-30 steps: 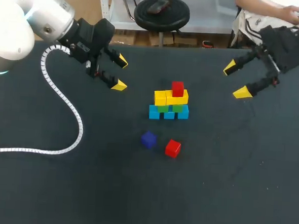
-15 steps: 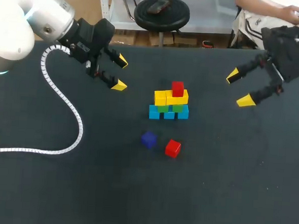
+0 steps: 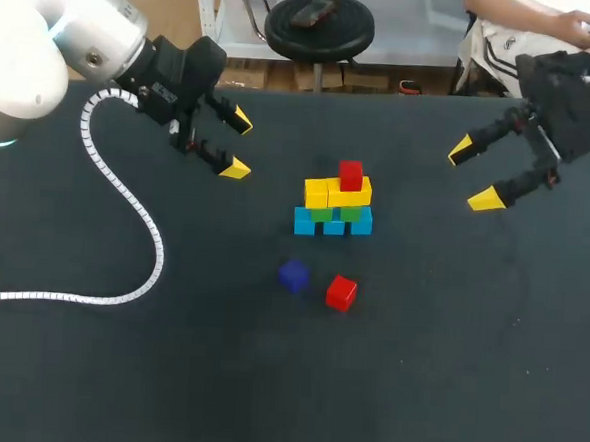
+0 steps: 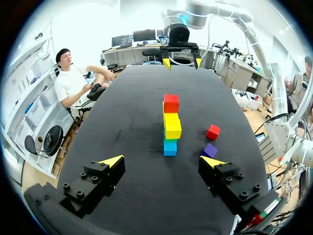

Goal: Place the blue cubes, place green cubes on the blue cubes, place the yellow cubes on the green cubes, then place the red cubes on the yellow cubes, and place purple cube on the red cubes.

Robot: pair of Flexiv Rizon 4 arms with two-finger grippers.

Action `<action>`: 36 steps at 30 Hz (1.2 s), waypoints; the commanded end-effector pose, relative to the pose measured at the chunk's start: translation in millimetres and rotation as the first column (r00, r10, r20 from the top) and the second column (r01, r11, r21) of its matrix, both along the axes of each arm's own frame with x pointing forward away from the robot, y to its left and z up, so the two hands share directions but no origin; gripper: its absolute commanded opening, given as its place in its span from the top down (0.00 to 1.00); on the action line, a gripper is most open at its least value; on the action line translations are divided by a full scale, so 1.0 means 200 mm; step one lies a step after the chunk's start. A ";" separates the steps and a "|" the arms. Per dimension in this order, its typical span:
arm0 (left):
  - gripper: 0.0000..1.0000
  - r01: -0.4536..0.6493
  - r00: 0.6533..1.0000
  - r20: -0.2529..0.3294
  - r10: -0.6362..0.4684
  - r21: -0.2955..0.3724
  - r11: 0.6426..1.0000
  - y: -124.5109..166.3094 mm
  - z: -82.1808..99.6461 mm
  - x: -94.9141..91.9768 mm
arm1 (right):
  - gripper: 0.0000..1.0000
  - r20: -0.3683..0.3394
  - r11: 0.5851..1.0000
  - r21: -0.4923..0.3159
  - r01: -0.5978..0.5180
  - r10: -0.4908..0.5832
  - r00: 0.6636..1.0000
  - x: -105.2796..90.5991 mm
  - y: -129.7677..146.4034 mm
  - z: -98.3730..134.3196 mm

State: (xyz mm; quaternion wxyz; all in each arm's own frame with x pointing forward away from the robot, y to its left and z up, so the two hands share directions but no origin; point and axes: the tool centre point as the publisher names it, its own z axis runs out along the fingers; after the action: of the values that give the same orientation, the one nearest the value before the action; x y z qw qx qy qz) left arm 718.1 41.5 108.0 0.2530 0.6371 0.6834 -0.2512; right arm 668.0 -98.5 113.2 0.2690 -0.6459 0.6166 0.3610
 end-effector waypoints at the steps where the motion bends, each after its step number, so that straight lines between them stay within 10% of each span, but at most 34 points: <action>1: 0.00 0.004 1.000 -0.001 -0.004 -0.002 1.000 0.00 0.00 0.01 | 0.00 0.002 1.000 0.000 0.003 -0.003 1.000 -0.01 0.00 0.00; 36: 0.00 0.004 1.000 -0.001 -0.004 -0.002 1.000 0.00 0.00 0.01 | 0.00 0.097 0.999 0.034 -0.028 0.025 0.995 0.13 -0.03 0.05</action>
State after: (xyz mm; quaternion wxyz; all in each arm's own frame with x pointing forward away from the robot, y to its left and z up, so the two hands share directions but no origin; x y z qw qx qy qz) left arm 718.1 41.4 108.0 0.2530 0.6371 0.6834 -0.2512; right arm 692.9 -107.5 116.6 0.3102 -0.6606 0.5882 0.3483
